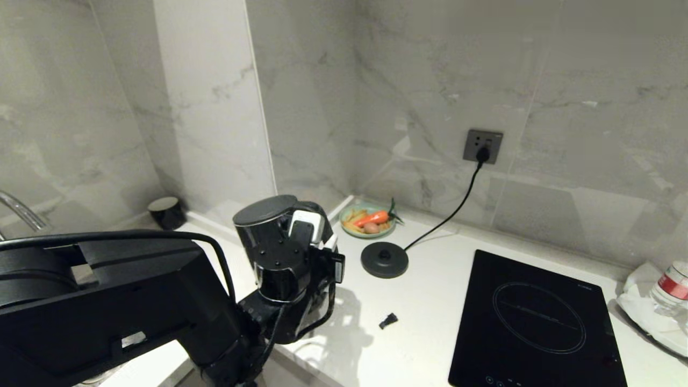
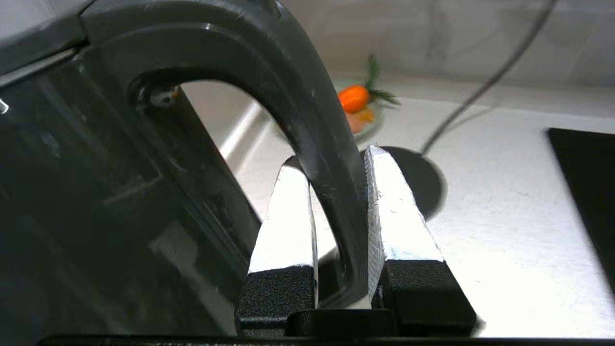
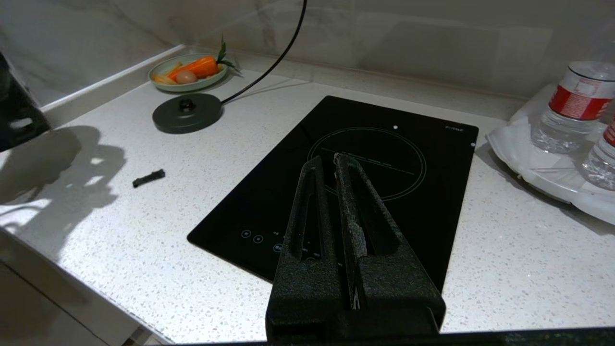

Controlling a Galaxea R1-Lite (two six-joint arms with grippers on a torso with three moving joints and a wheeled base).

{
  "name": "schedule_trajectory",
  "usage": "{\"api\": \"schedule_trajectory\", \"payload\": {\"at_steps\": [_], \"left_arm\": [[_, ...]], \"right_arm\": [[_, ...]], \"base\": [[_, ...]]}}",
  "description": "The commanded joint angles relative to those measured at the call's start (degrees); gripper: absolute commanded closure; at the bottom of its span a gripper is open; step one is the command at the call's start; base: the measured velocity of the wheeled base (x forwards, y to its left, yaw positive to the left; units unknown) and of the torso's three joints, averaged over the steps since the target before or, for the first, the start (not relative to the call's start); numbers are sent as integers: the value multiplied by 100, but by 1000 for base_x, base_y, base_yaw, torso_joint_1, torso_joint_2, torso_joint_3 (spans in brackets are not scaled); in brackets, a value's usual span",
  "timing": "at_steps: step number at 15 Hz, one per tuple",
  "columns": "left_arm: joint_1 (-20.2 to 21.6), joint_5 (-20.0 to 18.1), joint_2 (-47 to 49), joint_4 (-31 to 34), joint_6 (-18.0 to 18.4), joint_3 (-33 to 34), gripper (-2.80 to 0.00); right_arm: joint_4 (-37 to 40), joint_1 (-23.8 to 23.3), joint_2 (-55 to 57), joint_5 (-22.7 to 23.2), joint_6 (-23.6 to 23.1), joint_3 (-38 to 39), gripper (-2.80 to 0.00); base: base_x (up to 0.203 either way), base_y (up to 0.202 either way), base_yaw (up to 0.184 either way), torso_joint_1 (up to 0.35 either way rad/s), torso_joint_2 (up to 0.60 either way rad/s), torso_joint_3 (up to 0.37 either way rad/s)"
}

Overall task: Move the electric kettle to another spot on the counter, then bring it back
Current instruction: Place it on the power base

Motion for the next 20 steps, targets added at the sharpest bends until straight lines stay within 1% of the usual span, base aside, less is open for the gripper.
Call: {"api": "schedule_trajectory", "payload": {"at_steps": [1,4,12,15,18,20], "left_arm": [[-127,7,47,59,5,-252,0],[-271,133,72,501,5,-892,0],[-753,159,708,1609,5,-2545,0],[-839,167,1014,2024,5,-3347,0],[-927,150,1192,2648,5,-3966,0],[-935,153,1430,2742,5,-4336,0]], "right_arm": [[-2,0,14,1,-1,0,0],[-2,0,5,1,-1,0,0],[-2,0,5,1,-1,0,0],[-2,0,13,1,-1,0,0],[-2,0,5,1,-1,0,0],[-2,0,5,1,-1,0,0]], "base": [[0,0,0,0,0,0],[0,0,0,0,0,0],[0,0,0,0,0,0],[0,0,0,0,0,0],[0,0,0,0,0,0],[0,0,0,0,0,0]]}}
